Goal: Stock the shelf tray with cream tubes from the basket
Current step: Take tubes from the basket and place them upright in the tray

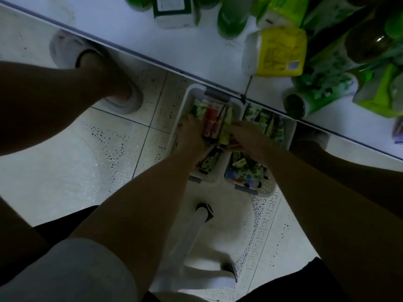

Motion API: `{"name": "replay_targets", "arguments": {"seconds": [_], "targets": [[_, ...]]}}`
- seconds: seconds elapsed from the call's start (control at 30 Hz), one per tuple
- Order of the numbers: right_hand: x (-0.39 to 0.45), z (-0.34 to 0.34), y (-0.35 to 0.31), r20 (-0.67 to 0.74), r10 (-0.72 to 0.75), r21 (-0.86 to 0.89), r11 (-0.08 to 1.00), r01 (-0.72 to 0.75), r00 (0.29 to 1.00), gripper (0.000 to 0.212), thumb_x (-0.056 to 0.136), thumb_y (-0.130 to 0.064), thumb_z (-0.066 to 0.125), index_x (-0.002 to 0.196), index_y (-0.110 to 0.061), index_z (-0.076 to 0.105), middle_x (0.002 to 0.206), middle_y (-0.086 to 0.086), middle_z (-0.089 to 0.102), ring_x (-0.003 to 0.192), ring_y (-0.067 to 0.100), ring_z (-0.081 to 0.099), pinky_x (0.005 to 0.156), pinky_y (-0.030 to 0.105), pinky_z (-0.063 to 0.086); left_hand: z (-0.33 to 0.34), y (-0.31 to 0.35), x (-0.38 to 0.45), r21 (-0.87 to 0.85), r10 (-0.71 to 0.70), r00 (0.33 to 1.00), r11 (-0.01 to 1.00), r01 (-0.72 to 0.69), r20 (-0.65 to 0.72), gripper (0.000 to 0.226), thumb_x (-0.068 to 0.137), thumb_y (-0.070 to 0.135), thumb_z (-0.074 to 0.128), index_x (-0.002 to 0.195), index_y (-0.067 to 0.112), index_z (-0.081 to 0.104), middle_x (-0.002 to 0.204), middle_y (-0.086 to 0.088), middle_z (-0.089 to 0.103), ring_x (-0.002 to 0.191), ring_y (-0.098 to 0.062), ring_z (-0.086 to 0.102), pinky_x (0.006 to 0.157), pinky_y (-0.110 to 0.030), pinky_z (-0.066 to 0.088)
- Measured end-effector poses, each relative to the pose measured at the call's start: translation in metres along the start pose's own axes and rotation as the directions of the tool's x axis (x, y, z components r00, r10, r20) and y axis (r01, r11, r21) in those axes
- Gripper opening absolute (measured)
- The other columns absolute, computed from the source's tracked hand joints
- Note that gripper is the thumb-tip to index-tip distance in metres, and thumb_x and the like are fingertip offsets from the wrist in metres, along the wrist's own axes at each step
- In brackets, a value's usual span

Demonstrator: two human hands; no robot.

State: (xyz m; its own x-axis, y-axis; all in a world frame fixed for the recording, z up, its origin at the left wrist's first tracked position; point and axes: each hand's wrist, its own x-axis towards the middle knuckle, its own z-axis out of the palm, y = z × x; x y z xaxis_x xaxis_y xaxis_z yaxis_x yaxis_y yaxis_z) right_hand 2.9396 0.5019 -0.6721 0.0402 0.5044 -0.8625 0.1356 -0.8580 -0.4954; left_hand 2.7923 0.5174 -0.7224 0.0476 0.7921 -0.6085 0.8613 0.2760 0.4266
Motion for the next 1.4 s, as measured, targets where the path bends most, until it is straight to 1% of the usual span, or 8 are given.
{"name": "replay_targets", "arguments": {"seconds": [0.17, 0.23, 0.33, 0.5, 0.77, 0.97, 1.23, 1.4], "targets": [[-0.041, -0.01, -0.022, 0.037, -0.023, 0.292, 0.956, 0.011, 0.999, 0.027, 0.094, -0.002, 0.042, 0.075, -0.006, 0.06, 0.07, 0.01, 0.064, 0.068, 0.026, 0.064, 0.062, 0.034, 0.059, -0.023, 0.005, -0.016, -0.236, 0.038, 0.998, 0.971, -0.026, 0.048, 0.048, 0.078, 0.037, 0.075, 0.112, 0.007, 0.06, 0.106, -0.009, 0.066, 0.097, -0.021, 0.061, 0.081, -0.033, 0.052], [-0.058, -0.012, -0.035, 0.057, -0.051, 0.324, 0.946, 0.03, 0.997, 0.022, 0.093, 0.001, 0.037, 0.083, -0.006, 0.056, 0.077, 0.011, 0.059, 0.072, 0.027, 0.06, 0.071, 0.04, 0.055, -0.048, 0.017, -0.027, -0.437, 0.032, 0.999, 0.899, -0.011, 0.041, 0.044, 0.08, 0.036, 0.068, 0.113, 0.008, 0.058, 0.098, -0.002, 0.063, 0.09, -0.017, 0.056, 0.078, -0.03, 0.048], [-0.088, -0.014, -0.059, 0.019, -0.129, 0.278, 0.953, 0.119, 0.991, 0.018, 0.091, 0.001, 0.037, 0.103, -0.006, 0.049, 0.082, 0.012, 0.059, 0.071, 0.027, 0.059, 0.07, 0.039, 0.05, -0.092, 0.033, -0.037, -0.398, 0.175, 0.985, 0.903, -0.161, 0.0, 0.024, 0.076, 0.009, 0.075, 0.097, 0.014, 0.063, 0.083, 0.007, 0.062, 0.074, -0.004, 0.059, 0.08, -0.036, 0.056], [-0.146, -0.013, -0.102, -0.068, -0.303, 0.357, 0.882, 0.307, 0.951, 0.012, 0.1, -0.022, 0.05, 0.106, -0.012, 0.052, 0.077, 0.01, 0.066, 0.062, 0.024, 0.065, 0.063, 0.038, 0.059, -0.173, 0.071, -0.076, -0.448, 0.317, 0.946, 0.838, -0.311, -0.064, 0.057, 0.07, 0.014, 0.085, 0.102, 0.012, 0.037, 0.089, -0.009, 0.056, 0.074, -0.02, 0.057, 0.062, -0.039, 0.054], [-0.263, -0.014, -0.168, -0.144, -0.673, 0.196, 0.7, 0.687, 0.726, 0.014, 0.099, -0.024, 0.054, 0.108, -0.013, 0.056, 0.086, 0.012, 0.067, 0.068, 0.023, 0.067, 0.067, 0.039, 0.054, -0.276, 0.123, -0.171, -0.446, 0.611, 0.782, 0.67, -0.593, -0.121, 0.014, 0.089, 0.02, 0.068, 0.094, 0.013, 0.057, 0.066, 0.0, 0.057, 0.047, -0.006, 0.052, 0.045, -0.021, 0.045], [-0.359, -0.014, -0.216, -0.152, -0.831, 0.092, 0.528, 0.844, 0.536, 0.008, 0.1, -0.023, 0.051, 0.102, -0.016, 0.055, 0.082, 0.009, 0.066, 0.064, 0.021, 0.066, 0.06, 0.035, 0.055, -0.333, 0.157, -0.244, -0.556, 0.635, 0.734, 0.528, -0.641, -0.243, 0.031, 0.097, 0.042, 0.049, 0.094, 0.013, 0.058, 0.068, 0.0, 0.047, 0.054, -0.009, 0.047, 0.053, -0.024, 0.041], [-0.488, -0.031, -0.271, -0.206, -0.946, -0.285, 0.303, 0.909, 0.251, 0.024, 0.096, -0.038, 0.057, 0.1, -0.016, 0.066, 0.096, 0.008, 0.067, 0.089, 0.019, 0.063, 0.071, 0.036, 0.054, -0.433, 0.206, -0.342, -0.499, 0.662, 0.659, 0.461, -0.734, -0.357, 0.031, 0.086, 0.027, 0.069, 0.113, 0.015, 0.059, 0.113, -0.004, 0.071, 0.104, -0.024, 0.066, 0.095, -0.041, 0.046], [-0.533, -0.055, -0.302, -0.244, -0.953, -0.398, 0.265, 0.878, 0.177, 0.028, 0.094, -0.028, 0.063, 0.108, -0.004, 0.06, 0.098, 0.014, 0.064, 0.081, 0.019, 0.058, 0.069, 0.033, 0.049, -0.493, 0.235, -0.373, -0.51, 0.685, 0.592, 0.359, -0.782, -0.424, 0.043, 0.087, -0.006, 0.06, 0.122, 0.013, 0.044, 0.11, -0.019, 0.065, 0.092, -0.036, 0.068, 0.082, -0.045, 0.058]]}}
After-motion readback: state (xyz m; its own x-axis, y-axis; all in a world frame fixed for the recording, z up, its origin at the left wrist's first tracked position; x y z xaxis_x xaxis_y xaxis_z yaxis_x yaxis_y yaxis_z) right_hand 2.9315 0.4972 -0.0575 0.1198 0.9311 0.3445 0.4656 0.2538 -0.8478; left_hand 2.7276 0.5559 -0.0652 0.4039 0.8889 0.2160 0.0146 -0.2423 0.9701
